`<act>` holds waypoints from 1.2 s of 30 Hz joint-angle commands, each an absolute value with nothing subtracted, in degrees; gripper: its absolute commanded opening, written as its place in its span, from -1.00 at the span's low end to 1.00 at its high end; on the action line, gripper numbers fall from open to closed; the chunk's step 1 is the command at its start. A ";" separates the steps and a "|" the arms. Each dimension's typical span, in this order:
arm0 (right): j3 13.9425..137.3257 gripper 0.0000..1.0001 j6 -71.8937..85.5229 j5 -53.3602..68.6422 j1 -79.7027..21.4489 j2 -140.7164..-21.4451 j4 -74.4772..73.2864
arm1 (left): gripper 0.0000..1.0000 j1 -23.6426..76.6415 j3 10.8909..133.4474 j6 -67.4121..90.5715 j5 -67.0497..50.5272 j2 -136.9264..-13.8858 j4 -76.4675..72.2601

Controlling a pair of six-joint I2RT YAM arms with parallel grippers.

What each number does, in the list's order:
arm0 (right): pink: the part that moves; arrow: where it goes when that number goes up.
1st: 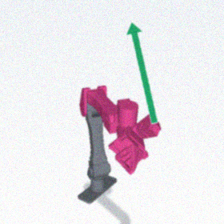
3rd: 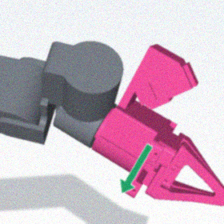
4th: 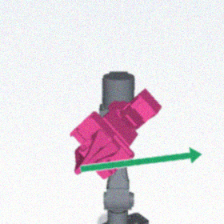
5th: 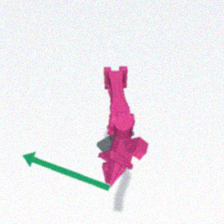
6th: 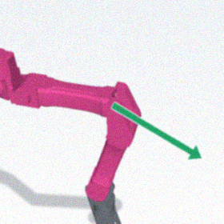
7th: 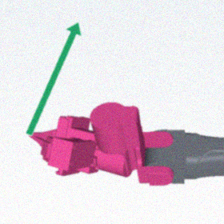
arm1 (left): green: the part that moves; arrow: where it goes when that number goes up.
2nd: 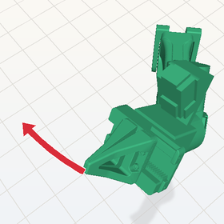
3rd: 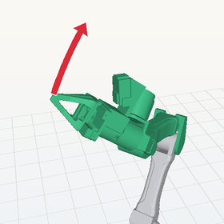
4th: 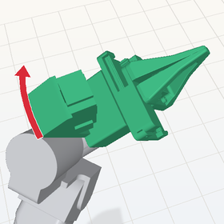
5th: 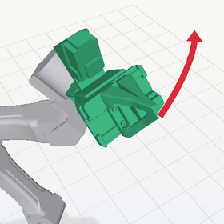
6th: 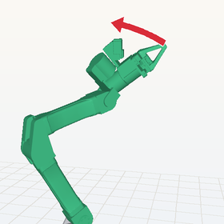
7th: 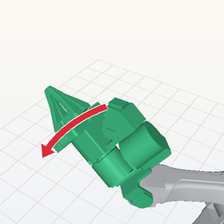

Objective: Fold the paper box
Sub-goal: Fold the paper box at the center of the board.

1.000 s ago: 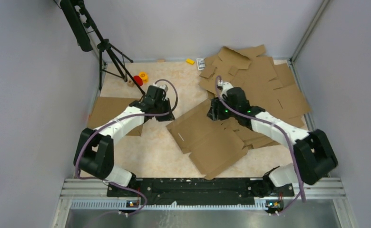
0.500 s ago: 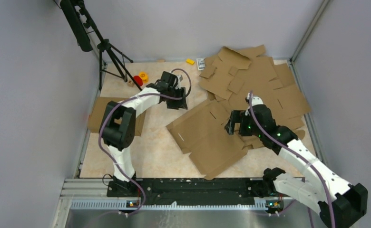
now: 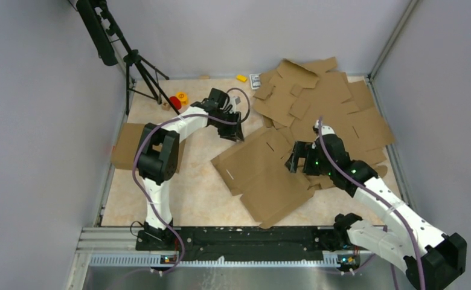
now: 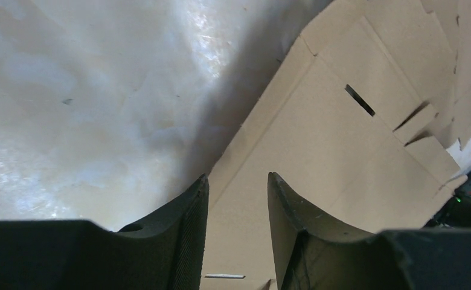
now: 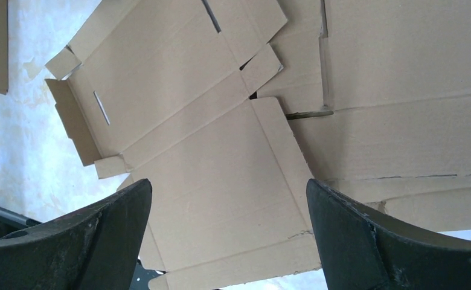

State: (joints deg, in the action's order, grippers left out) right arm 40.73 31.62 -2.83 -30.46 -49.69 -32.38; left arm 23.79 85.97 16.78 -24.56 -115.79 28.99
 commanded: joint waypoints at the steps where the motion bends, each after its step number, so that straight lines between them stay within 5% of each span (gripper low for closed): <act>1: 41.99 0.94 31.91 -0.97 -30.15 -50.84 -30.08 | -0.17 24.08 85.48 15.82 -30.14 -117.11 29.97; 8: 42.63 0.92 31.73 0.63 -30.15 -52.35 -29.09 | -0.30 24.08 84.61 15.53 -28.76 -117.31 29.69; 19: 42.80 0.87 31.33 1.89 -30.15 -52.07 -28.57 | 0.00 24.04 76.94 14.14 -19.75 -110.21 19.67; 26: 42.80 0.85 31.35 2.42 -30.15 -52.60 -28.29 | -0.04 24.23 79.88 13.77 -24.39 -114.98 21.40; 36: 42.70 0.85 30.99 1.33 -30.16 -52.10 -28.92 | -0.01 24.43 72.62 13.42 -20.17 -103.21 12.63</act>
State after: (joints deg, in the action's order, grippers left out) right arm 40.77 31.57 1.76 -30.46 -52.69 -29.98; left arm 24.16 72.79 14.79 -22.33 -109.49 17.78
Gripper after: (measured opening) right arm 0.926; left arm 0.492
